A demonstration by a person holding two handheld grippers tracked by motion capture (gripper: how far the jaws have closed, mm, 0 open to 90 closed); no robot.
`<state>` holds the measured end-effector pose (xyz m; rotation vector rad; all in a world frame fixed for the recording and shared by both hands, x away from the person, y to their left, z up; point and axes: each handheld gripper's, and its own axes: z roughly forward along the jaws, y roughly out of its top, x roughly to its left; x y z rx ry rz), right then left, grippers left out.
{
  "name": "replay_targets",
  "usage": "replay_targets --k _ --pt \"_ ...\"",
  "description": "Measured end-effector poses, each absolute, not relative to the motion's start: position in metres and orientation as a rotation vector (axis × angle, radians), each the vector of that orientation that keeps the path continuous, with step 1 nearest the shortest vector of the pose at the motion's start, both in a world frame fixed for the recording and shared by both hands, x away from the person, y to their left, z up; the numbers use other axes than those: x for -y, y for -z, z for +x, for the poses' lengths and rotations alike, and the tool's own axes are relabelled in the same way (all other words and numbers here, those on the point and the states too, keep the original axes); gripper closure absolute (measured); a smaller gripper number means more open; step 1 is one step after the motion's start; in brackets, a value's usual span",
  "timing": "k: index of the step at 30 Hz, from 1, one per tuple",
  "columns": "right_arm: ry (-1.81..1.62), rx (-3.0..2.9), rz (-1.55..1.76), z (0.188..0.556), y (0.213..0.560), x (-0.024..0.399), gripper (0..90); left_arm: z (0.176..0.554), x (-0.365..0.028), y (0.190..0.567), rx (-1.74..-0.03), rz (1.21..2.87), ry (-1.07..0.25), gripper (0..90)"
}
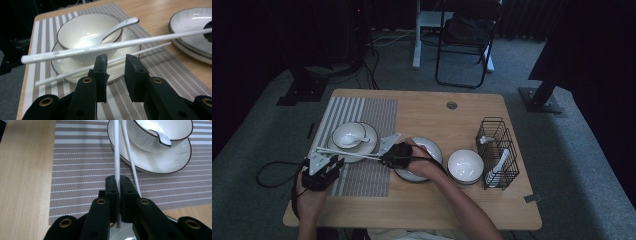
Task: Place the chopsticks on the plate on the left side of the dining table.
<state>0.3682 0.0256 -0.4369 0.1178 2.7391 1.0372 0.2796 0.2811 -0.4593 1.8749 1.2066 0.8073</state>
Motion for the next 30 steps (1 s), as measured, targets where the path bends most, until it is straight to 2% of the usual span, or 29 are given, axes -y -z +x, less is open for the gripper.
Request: replay_targets --k 10,30 --pt "-1.013 -2.778 0.096 0.379 0.45 -0.04 86.7 0.284 -0.289 0.476 -1.263 1.876 -0.79 72.9" --pt "-0.916 -2.812 0.084 0.392 0.474 -0.068 86.6 0.305 -0.28 0.492 -1.305 1.921 -0.793 82.3"
